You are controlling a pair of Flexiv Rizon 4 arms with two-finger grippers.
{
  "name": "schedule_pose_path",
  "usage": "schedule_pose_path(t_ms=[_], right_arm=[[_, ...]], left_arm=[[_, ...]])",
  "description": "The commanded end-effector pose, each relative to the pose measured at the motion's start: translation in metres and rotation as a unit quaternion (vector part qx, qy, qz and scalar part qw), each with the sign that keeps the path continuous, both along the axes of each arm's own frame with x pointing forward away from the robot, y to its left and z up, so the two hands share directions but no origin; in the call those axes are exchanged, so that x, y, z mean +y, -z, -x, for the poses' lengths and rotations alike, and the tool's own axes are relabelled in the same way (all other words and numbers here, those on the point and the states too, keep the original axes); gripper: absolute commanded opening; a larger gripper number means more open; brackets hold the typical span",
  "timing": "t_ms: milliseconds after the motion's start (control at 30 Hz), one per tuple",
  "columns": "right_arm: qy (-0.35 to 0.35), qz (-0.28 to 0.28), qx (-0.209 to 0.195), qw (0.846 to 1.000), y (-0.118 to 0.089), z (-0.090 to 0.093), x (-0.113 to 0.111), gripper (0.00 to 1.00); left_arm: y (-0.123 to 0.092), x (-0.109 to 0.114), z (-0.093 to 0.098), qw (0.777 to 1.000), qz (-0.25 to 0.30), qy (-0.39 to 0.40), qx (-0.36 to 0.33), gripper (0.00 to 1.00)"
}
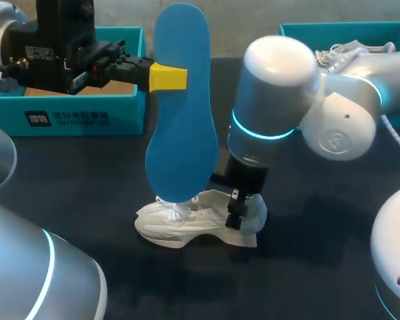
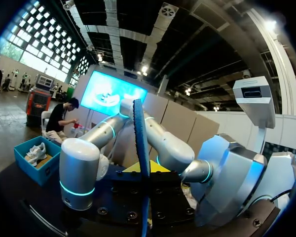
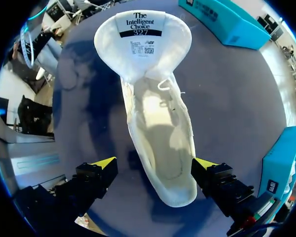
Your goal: Take the shoe out of the shoebox, open the shoe tongue, remove and reinsert the insole, then place the shoe into the shoebox
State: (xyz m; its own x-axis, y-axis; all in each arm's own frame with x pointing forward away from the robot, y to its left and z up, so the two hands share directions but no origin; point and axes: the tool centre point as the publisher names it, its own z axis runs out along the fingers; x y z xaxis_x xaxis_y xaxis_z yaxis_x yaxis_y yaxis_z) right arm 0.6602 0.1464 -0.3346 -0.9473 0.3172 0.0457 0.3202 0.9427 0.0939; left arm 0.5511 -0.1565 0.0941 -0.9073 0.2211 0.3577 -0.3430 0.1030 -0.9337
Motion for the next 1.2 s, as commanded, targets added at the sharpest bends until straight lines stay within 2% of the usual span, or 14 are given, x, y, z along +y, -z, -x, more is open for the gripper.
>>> schedule_pose_path(t_ms=[33,300,533,833,1200], right_arm=[[-0.004,0.006,-0.002,1.0,-0.004,-0.002,0.005,1.0],[-0.026,0.02,-0.006,0.999,-0.022,-0.013,0.018,1.0],[-0.045,0.024,-0.007,0.999,-0.024,-0.03,0.026,1.0],[-0.059,0.028,-0.003,0.998,-0.002,-0.045,0.033,1.0],[-0.054,0.016,-0.007,0.998,0.027,-0.048,0.031,1.0]], left_arm=[[0.0,-0.002,-0.001,1.0,-0.001,0.001,0.0,0.0],[0.0,-0.002,-0.001,1.0,-0.001,0.001,0.0,0.0],[0.0,-0.002,-0.001,1.0,-0.001,0.001,0.0,0.0],[0.0,-0.002,-0.001,1.0,-0.001,0.001,0.0,0.0],[0.0,-0.002,-0.001,1.0,-0.001,0.001,0.0,0.0]])
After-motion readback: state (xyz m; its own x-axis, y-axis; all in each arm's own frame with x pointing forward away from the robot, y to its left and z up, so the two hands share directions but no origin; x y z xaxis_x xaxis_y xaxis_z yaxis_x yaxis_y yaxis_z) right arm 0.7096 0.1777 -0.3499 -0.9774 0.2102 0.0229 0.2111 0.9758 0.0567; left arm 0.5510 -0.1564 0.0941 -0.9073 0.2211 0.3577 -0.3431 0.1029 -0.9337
